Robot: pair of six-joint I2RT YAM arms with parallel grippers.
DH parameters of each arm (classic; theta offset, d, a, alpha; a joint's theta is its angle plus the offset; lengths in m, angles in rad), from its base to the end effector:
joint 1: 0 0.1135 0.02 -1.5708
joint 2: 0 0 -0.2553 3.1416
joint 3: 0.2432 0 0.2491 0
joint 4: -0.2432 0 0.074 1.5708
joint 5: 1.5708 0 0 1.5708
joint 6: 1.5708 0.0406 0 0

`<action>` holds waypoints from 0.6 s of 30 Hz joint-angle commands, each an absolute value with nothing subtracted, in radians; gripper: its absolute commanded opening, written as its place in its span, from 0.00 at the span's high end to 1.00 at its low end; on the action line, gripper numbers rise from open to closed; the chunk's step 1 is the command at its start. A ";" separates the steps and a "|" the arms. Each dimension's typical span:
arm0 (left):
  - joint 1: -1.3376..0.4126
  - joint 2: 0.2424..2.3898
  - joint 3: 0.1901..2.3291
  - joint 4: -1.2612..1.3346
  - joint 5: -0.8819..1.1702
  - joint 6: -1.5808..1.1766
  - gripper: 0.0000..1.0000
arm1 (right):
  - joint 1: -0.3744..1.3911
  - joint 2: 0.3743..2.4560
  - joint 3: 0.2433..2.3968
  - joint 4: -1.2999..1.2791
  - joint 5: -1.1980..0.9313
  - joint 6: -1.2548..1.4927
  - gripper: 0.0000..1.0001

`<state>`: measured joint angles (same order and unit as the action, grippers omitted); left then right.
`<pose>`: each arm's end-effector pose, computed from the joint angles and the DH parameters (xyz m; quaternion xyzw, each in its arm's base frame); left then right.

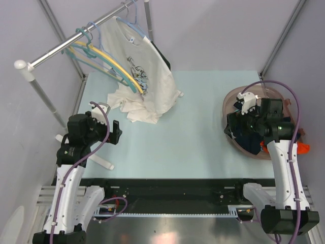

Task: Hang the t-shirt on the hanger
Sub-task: Pick up the T-shirt from the center of the board.

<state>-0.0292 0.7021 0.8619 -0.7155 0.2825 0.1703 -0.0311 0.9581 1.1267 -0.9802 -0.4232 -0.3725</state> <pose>0.1498 -0.0157 0.3165 0.1543 0.8541 -0.0888 0.4887 0.1783 0.0111 0.3415 -0.2309 0.8817 0.1185 0.3940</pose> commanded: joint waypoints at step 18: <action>-0.032 0.750 0.999 -0.848 0.661 0.485 0.00 | -0.495 1.540 1.368 -0.891 -0.183 -0.638 0.00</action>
<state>-0.0288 0.7521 0.9573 -0.8368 0.5804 0.4377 -0.4740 1.4952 1.3750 -0.9634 -0.2386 -0.5934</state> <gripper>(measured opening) 0.996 0.994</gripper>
